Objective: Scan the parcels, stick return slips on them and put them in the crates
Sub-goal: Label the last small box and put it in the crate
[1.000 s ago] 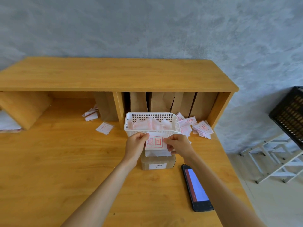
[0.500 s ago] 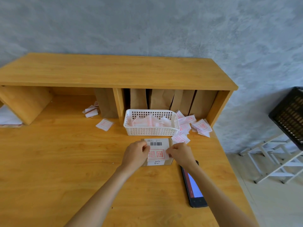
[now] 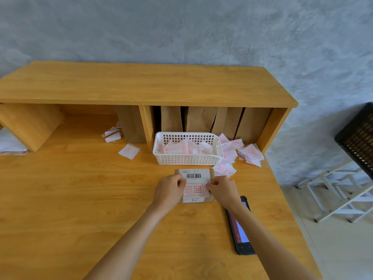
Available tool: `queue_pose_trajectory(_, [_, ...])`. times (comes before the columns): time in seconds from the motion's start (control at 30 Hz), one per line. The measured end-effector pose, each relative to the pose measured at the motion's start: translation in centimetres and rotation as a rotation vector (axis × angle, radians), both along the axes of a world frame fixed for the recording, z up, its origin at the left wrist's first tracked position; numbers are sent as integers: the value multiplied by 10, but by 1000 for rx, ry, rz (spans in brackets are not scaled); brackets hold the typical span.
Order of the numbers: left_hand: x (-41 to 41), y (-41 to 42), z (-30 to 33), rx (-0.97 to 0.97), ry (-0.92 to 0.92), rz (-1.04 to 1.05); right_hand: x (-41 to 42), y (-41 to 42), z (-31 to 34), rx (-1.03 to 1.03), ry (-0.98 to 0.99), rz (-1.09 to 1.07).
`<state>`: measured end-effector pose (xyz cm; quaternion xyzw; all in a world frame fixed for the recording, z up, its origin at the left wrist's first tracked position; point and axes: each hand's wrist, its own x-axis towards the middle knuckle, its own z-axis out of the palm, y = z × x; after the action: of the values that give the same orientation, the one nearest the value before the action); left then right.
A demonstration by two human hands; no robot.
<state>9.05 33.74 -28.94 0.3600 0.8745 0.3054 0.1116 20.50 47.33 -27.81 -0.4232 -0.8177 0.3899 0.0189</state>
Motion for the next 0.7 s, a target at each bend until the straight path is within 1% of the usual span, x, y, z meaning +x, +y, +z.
queue_pose_trajectory(0.13, [0,3,0,-29,6,-3,-1,0,0,20,2,-8])
queue_pose_trajectory(0.27, [2,7,0,-84,67,-21,-2,0,1,31,-8,4])
queue_pose_trajectory(0.47, [0,8,-2,-89,100,-44,-7,2,1,37,-27,24])
queue_pose_trajectory(0.7, [-3,11,-2,-90,38,-38,-9,4,-3,42,-41,43])
